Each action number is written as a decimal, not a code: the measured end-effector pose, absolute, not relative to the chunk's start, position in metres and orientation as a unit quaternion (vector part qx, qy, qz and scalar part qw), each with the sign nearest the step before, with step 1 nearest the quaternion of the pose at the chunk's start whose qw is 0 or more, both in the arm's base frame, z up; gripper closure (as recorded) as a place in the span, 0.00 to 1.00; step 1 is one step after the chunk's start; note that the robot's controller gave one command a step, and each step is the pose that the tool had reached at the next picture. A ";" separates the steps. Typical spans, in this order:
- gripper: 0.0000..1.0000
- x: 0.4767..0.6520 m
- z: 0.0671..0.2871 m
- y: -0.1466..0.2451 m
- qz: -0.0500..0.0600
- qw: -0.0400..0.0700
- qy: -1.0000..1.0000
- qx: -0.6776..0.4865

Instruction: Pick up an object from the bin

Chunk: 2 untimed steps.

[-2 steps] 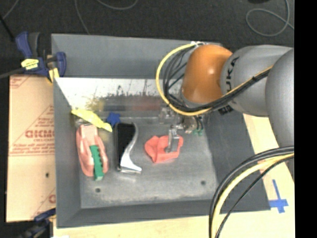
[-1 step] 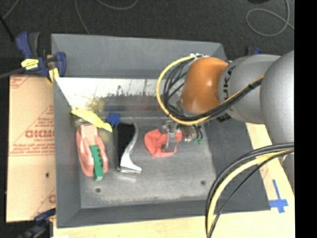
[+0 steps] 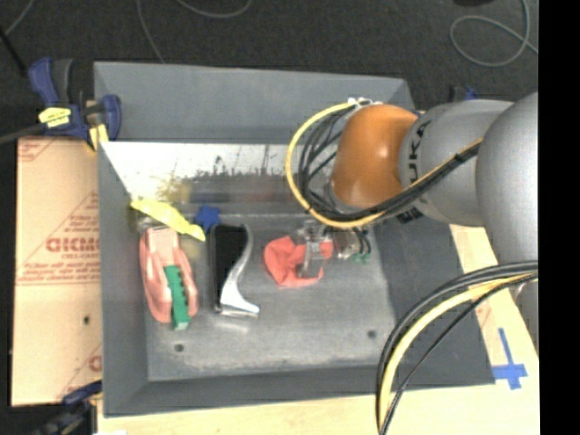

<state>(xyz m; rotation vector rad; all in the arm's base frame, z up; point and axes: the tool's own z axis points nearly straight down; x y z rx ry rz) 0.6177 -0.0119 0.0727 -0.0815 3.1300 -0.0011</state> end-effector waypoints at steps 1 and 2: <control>1.00 0.642 0.124 -0.005 -0.001 0.008 0.999 -0.043; 1.00 0.642 0.124 -0.005 -0.001 0.008 0.999 -0.042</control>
Offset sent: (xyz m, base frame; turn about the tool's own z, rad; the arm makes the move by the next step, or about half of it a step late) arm 0.0000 0.0000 0.0000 0.0000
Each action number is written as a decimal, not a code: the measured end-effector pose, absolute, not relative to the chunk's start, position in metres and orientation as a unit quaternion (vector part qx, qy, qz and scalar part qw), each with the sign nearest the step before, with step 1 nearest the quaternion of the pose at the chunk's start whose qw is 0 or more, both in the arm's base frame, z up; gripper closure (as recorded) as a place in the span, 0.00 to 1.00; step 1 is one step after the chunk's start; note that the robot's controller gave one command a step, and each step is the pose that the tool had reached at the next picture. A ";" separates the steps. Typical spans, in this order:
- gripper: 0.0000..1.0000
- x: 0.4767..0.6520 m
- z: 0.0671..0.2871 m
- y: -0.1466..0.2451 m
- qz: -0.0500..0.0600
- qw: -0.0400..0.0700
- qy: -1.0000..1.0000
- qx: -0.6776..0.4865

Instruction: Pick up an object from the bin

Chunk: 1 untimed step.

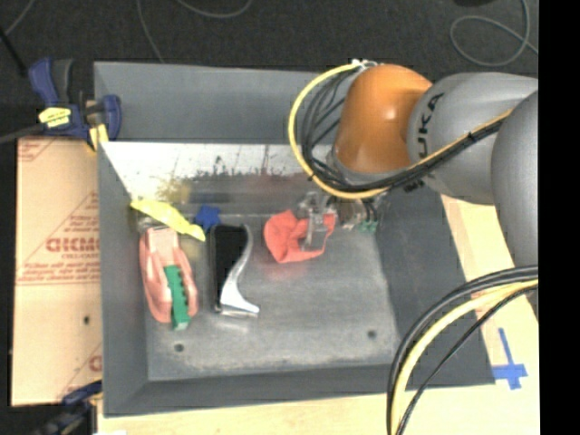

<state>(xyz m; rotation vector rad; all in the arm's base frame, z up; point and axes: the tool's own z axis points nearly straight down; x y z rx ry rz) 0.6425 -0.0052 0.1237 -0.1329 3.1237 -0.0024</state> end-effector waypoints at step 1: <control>1.00 0.640 0.200 -0.007 0.000 0.010 0.999 -0.036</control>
Offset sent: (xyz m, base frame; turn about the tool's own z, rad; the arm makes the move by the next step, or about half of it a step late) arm 0.0000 0.0000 0.0000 0.0000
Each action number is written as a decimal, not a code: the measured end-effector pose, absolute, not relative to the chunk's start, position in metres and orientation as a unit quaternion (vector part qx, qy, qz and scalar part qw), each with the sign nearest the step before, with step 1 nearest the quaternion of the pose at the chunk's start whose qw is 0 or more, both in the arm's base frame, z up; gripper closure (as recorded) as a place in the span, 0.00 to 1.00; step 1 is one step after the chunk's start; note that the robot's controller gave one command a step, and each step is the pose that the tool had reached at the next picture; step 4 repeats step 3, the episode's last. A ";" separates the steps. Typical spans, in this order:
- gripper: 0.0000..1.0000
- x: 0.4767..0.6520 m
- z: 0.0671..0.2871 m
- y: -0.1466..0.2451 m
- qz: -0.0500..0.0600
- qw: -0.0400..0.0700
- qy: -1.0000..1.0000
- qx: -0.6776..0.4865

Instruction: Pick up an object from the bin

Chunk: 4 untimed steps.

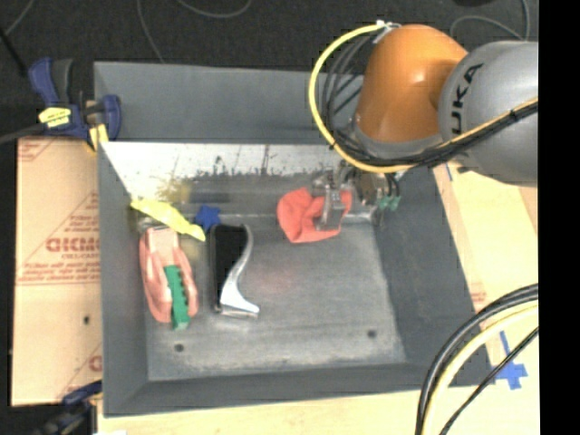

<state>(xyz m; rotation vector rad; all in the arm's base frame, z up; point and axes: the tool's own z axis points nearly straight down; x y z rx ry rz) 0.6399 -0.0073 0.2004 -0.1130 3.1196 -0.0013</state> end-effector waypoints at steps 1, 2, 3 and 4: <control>1.00 0.640 0.200 -0.007 0.000 0.010 0.999 -0.036; 1.00 0.651 0.341 -0.008 -0.003 0.016 0.982 -0.187; 1.00 0.651 0.339 -0.008 -0.003 0.014 0.982 -0.186; 1.00 0.651 0.339 -0.008 -0.003 0.014 0.982 -0.186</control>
Offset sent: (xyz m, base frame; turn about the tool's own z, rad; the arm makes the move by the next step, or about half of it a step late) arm 0.0091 -0.0002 0.1358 -0.3041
